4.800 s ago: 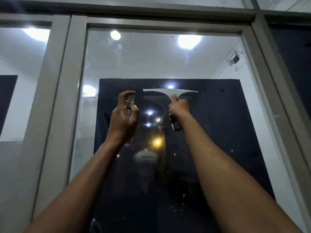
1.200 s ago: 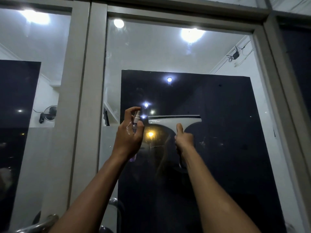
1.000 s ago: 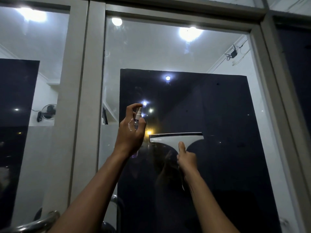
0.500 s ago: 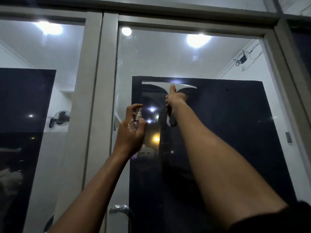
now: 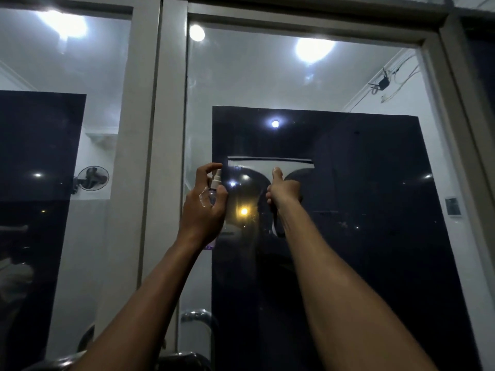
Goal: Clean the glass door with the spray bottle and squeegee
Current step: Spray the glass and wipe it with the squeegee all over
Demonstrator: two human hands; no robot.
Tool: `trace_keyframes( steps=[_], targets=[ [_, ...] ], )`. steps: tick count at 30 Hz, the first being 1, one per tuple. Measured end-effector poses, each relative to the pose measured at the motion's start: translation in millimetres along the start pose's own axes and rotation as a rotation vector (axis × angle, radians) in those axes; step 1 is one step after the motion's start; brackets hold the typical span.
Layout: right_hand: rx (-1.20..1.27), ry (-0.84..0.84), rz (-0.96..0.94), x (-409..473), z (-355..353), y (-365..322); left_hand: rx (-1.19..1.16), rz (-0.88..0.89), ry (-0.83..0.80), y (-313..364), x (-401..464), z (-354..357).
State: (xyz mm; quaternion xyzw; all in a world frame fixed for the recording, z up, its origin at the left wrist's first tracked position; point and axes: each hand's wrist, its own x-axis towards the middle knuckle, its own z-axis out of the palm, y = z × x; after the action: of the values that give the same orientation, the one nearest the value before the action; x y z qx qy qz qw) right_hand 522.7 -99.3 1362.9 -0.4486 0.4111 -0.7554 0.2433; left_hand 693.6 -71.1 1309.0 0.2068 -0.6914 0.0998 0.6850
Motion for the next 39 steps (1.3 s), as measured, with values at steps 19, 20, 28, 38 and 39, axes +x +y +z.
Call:
trace_keyframes(
  steps=[19, 20, 28, 38, 39],
  targets=[
    [-0.076, 0.072, 0.118, -118.6, -82.3, 164.3, -0.089, -0.056, -0.019, 16.2, -57.5, 6.5],
    [-0.059, 0.065, 0.104, -117.4, -79.5, 157.1, -0.094, -0.06, -0.021, 15.3, -59.7, 6.2],
    [0.082, -0.01, -0.043, -55.5, -8.3, 26.7, -0.067, -0.094, -0.027, 5.7, -67.0, 3.3],
    [-0.06, 0.02, 0.016, -59.1, -1.9, 99.3, -0.07, -0.18, -0.022, -17.4, -100.4, -3.3],
    [-0.036, 0.028, 0.019, -67.6, -6.5, 113.9, -0.077, -0.193, -0.02, -18.2, -107.1, -0.8]
  ],
)
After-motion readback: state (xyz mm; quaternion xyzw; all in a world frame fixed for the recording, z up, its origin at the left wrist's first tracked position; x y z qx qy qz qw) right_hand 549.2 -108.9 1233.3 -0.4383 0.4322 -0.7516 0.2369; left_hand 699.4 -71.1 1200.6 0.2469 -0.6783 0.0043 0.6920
